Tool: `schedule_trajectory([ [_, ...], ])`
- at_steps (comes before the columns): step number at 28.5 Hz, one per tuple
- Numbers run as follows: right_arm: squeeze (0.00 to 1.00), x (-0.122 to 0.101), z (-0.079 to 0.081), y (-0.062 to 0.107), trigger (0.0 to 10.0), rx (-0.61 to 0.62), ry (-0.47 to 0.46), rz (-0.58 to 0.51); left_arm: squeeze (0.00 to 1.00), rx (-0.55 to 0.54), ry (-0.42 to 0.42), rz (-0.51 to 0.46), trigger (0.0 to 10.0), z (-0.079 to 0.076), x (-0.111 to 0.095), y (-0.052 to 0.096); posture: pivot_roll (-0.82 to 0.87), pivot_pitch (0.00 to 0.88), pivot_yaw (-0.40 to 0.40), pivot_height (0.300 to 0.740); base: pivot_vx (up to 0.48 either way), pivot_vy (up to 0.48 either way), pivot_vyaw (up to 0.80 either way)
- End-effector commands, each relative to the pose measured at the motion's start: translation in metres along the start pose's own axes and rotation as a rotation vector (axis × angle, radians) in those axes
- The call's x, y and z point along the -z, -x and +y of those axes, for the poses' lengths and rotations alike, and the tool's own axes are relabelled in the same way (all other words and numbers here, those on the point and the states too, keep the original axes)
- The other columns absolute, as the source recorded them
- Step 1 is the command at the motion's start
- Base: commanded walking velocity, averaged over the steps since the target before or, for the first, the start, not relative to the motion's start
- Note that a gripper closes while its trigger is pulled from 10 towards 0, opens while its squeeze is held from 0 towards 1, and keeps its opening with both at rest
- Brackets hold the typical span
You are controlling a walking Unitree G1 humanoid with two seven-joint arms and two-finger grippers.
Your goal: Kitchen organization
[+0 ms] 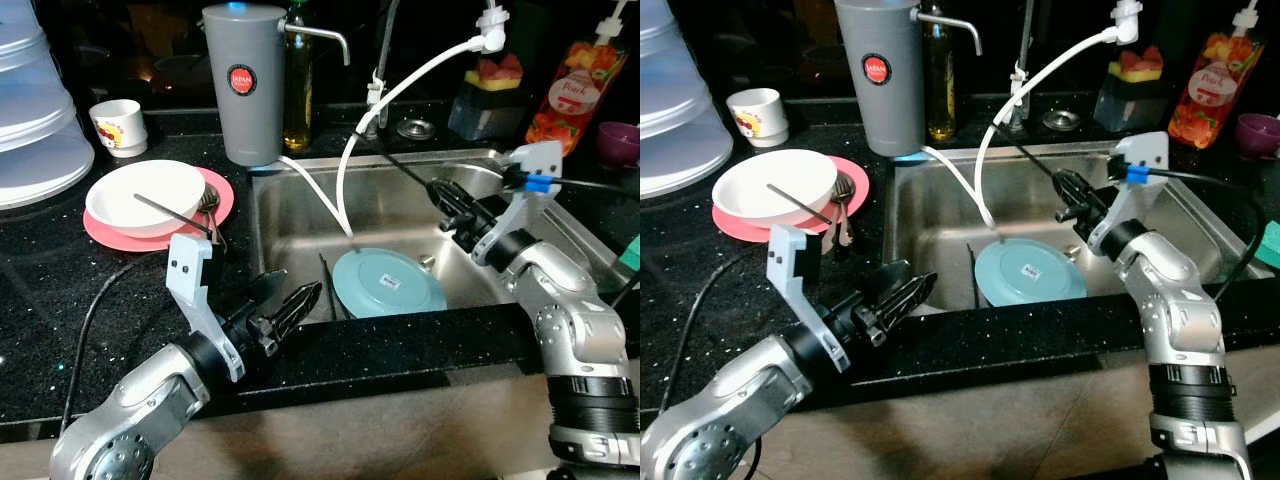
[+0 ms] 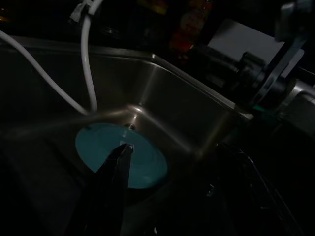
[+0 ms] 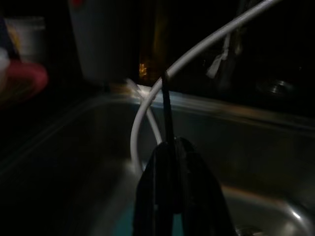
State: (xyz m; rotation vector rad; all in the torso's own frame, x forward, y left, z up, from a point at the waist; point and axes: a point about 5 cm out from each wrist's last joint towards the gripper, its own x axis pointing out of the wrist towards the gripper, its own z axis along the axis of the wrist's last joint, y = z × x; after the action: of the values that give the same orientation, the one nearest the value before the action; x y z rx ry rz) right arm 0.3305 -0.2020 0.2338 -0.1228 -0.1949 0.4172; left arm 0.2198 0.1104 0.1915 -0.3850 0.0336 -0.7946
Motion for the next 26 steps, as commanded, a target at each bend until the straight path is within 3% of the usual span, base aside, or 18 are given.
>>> schedule_trajectory([
  [1,1.0,0.014,0.0,0.001,10.0,0.013,0.046,0.1,0.0,0.03,-0.002,0.023,10.0,-0.005,0.002,0.001,0.09,0.0,0.001,0.74,0.0,0.0,0.0],
  [4,1.0,0.009,-0.004,-0.002,10.0,0.069,0.025,0.058,0.0,0.035,-0.001,0.027,10.0,-0.006,0.002,0.002,0.1,0.0,-0.002,0.74,0.0,0.0,0.0],
  [5,1.0,0.002,-0.005,-0.003,10.0,0.085,-0.03,0.004,0.0,0.038,0.0,0.028,10.0,-0.007,0.002,0.002,0.1,0.0,-0.002,0.74,0.0,0.0,0.0],
  [6,0.46,-0.011,-0.002,-0.005,10.0,0.069,-0.144,-0.099,0.0,0.04,-0.001,0.029,10.0,-0.007,0.002,0.002,0.1,0.0,-0.003,0.74,0.0,0.0,0.0],
  [7,0.46,-0.011,-0.002,-0.005,10.0,0.069,-0.144,-0.099,0.0,0.04,-0.001,0.029,10.0,-0.007,0.002,0.002,0.1,0.0,-0.003,0.74,0.0,0.0,0.0],
  [8,0.0,-0.022,0.0,-0.005,10.0,0.047,-0.217,-0.178,0.0,0.04,-0.001,0.031,10.0,-0.007,0.002,0.002,0.1,0.0,-0.003,0.74,0.0,0.0,0.0],
  [10,0.0,-0.044,0.011,-0.003,10.0,-0.075,-0.341,-0.337,0.0,0.043,-0.003,0.031,10.0,-0.007,0.003,0.002,0.1,0.0,-0.007,0.74,0.0,0.0,0.0],
  [11,0.0,-0.047,0.018,-0.004,10.0,-0.134,-0.324,-0.345,0.0,0.043,-0.003,0.031,10.0,-0.007,0.003,0.002,0.1,0.0,-0.007,0.74,0.0,0.0,0.79],
  [13,0.0,-0.048,0.023,-0.004,10.0,-0.169,-0.303,-0.342,0.0,0.044,-0.004,0.031,10.0,-0.007,0.003,0.001,0.1,0.0,-0.009,0.74,0.0,0.0,0.79],
  [14,0.0,-0.047,0.035,-0.006,10.0,-0.237,-0.284,-0.337,0.0,0.04,-0.005,0.031,10.0,-0.008,0.004,0.001,0.1,0.0,-0.014,0.74,0.0,0.0,0.79],
  [26,0.0,-0.049,0.064,-0.009,10.0,-0.401,-0.215,-0.296,0.0,-0.056,-0.019,0.014,10.0,0.0,0.004,0.007,0.11,0.0,-0.02,0.74,0.0,0.0,0.79],
])
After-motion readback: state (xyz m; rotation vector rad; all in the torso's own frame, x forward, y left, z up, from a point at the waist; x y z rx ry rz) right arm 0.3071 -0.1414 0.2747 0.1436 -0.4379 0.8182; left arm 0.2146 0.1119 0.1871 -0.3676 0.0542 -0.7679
